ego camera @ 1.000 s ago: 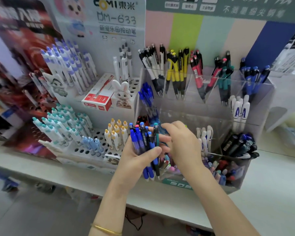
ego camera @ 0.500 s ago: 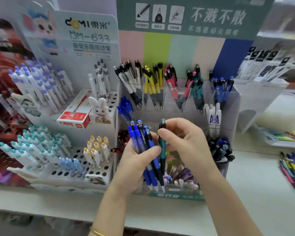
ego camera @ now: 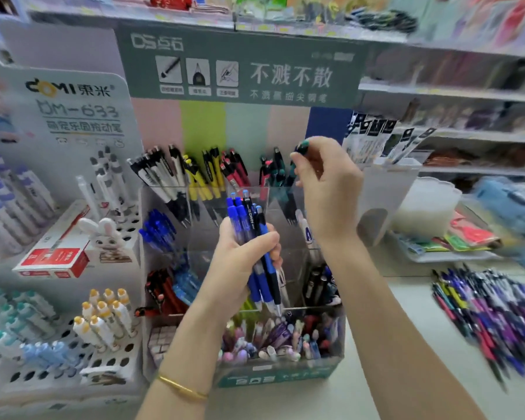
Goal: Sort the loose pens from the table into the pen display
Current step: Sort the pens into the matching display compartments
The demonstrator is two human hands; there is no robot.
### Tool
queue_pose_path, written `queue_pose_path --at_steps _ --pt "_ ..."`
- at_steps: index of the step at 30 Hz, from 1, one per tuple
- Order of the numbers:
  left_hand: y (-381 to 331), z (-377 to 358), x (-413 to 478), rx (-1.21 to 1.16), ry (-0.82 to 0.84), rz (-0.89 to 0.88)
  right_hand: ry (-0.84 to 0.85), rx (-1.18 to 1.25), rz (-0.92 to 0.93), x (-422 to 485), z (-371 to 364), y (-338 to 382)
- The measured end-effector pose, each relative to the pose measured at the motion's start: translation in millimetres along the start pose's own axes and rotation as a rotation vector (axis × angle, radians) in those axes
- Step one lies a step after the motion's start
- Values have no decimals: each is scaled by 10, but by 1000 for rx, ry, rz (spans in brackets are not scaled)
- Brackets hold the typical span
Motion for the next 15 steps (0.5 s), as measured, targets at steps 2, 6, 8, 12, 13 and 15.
queue_pose_path --at_steps 2,6,8,12,13,15 --pt "-18 -11 12 -8 21 -12 75 -123 33 16 -115 -67" --pt "-60 -6 -2 -42 77 -13 230 -385 -8 18 -372 -221" --pt "-57 22 -8 -47 94 -12 269 -503 -21 15 -441 -277" --pt "-41 104 -24 -34 117 -44 227 -350 -65 -95 -414 -202" --pt "-48 115 -29 -30 128 -54 238 -298 -84 -114 -413 -176" --pt "-60 133 -38 -34 147 -65 307 -312 -103 -118 -444 -182"
Point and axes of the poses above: each hand's wrist, its own x-axis towards the middle knuckle, its own z-axis out of the back of the hand, y = z × x, the point moved 2 cm from there along x, towards the middle knuckle
